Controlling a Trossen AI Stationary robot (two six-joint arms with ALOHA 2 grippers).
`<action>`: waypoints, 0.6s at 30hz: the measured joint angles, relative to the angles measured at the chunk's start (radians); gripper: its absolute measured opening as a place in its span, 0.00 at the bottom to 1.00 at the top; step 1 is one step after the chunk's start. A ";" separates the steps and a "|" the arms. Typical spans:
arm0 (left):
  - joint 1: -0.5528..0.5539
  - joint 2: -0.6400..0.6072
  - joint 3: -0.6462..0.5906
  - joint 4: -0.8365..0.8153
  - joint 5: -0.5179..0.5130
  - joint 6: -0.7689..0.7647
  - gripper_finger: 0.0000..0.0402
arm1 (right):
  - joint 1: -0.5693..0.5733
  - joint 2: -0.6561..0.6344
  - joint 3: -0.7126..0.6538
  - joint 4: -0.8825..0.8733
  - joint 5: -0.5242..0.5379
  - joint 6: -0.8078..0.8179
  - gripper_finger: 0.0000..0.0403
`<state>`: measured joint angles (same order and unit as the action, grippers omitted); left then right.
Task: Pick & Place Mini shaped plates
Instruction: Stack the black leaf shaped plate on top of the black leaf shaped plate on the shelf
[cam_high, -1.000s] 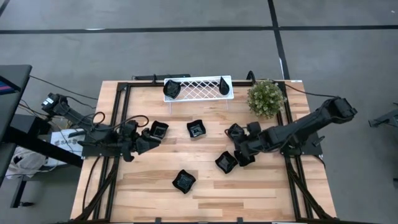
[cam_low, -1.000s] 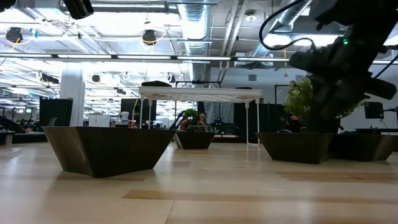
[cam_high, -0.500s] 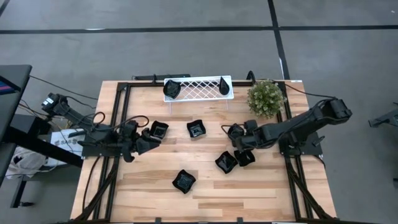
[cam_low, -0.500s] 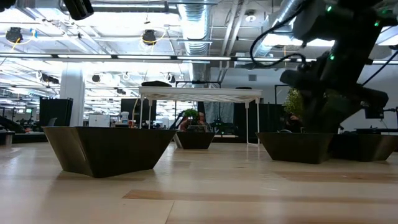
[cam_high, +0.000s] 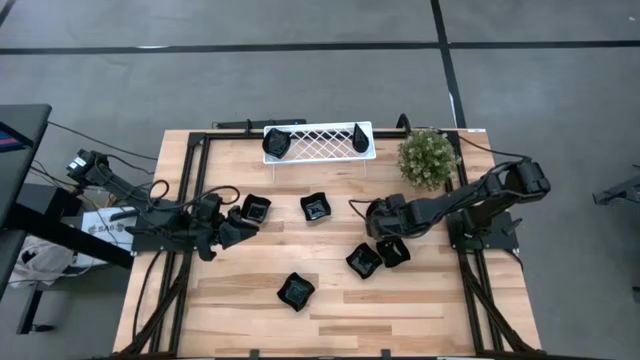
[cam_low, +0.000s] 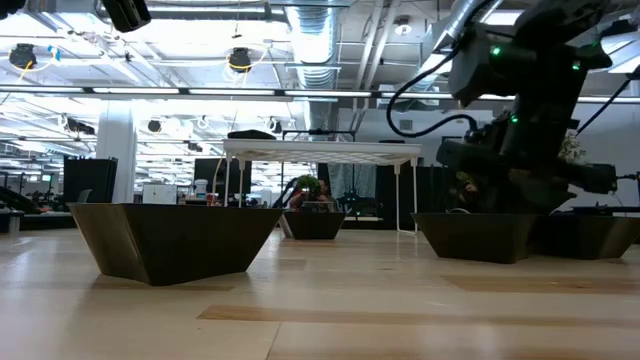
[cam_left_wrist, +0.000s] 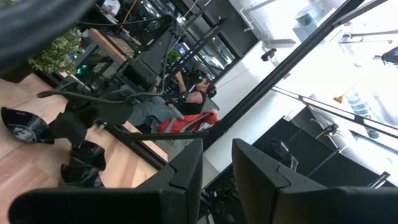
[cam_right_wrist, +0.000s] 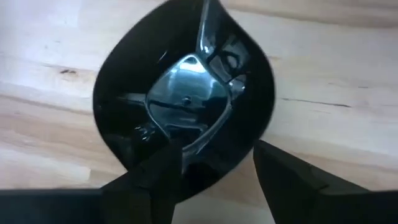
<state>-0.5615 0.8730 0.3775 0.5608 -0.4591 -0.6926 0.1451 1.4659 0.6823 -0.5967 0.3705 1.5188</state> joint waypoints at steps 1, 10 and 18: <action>0.000 0.000 0.000 0.000 0.000 0.000 0.22 | -0.006 0.001 0.000 -0.001 -0.009 0.000 0.46; 0.000 0.006 -0.003 -0.004 0.007 0.000 0.22 | -0.032 0.028 0.000 0.038 -0.034 0.000 0.30; -0.003 0.007 -0.003 -0.003 0.013 0.000 0.22 | -0.032 0.024 0.000 0.063 -0.034 0.000 0.19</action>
<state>-0.5648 0.8797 0.3740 0.5579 -0.4458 -0.6926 0.1127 1.4895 0.6827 -0.5339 0.3367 1.5192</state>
